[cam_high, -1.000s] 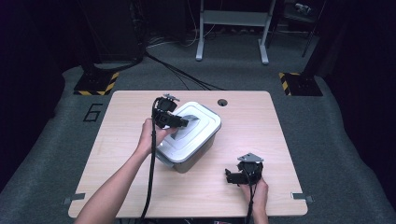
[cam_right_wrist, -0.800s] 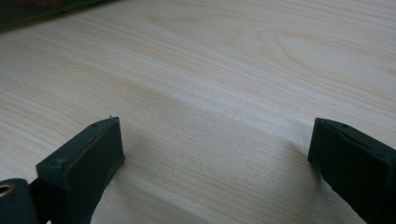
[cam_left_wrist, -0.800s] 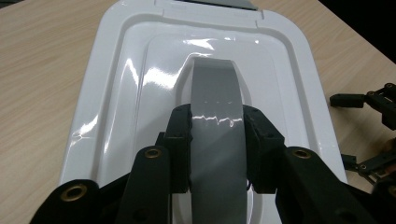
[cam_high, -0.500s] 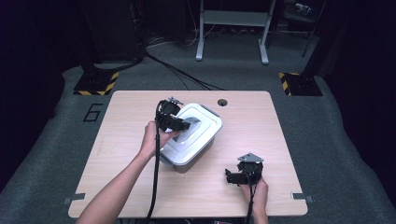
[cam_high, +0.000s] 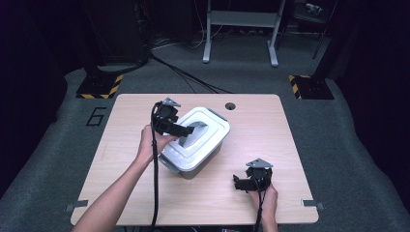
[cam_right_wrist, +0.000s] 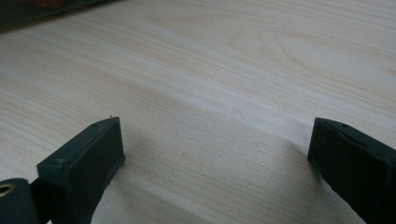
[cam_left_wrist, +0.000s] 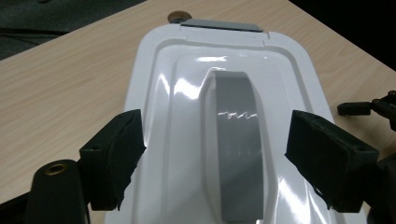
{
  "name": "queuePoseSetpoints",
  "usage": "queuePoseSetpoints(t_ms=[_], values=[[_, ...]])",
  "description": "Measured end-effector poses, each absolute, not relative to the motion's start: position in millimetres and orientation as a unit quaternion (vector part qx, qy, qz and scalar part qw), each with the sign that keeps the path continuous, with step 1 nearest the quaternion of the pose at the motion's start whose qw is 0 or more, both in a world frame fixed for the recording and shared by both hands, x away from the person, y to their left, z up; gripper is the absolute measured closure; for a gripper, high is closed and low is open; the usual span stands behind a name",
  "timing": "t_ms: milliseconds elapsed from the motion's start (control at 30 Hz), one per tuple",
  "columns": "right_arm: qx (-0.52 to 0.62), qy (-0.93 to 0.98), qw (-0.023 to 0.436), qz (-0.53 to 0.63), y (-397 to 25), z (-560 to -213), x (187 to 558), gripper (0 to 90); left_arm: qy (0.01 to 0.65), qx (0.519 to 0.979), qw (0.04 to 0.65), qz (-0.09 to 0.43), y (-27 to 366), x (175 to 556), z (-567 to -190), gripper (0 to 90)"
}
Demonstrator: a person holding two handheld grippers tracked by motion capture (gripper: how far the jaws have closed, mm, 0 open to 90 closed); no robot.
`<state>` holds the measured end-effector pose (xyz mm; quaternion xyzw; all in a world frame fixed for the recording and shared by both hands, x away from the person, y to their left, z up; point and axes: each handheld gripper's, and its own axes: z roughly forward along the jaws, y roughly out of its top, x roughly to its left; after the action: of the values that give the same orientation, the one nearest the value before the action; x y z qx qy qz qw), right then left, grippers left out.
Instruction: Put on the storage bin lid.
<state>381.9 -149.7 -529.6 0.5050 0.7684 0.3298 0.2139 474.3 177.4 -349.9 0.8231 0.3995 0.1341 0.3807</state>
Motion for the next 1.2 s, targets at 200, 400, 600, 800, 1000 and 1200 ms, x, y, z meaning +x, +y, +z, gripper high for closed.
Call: queuePoseSetpoints(t_ms=[200,400,600,800,1000,1200], values=[[0.504,0.769,0.214,0.329,-150,-530,382,3.0,0.411,0.814,0.379,0.156,206,469,-345,15.0],[0.504,0.770,0.214,0.329,-150,-530,382,3.0,0.424,0.807,0.370,0.180,241,461,-348,12.3],[0.503,0.770,0.214,0.329,-150,-530,382,2.9,0.455,0.784,0.377,0.190,276,455,-366,10.1],[0.503,0.770,0.214,0.329,-150,-530,382,2.9,0.488,0.776,0.356,0.180,304,451,-400,9.8],[0.504,0.769,0.214,0.329,-150,-530,382,2.9,0.508,0.777,0.334,0.165,320,449,-441,9.9],[0.503,0.770,0.214,0.329,-150,-530,382,2.9,0.528,0.776,0.311,0.148,329,444,-486,10.0]])
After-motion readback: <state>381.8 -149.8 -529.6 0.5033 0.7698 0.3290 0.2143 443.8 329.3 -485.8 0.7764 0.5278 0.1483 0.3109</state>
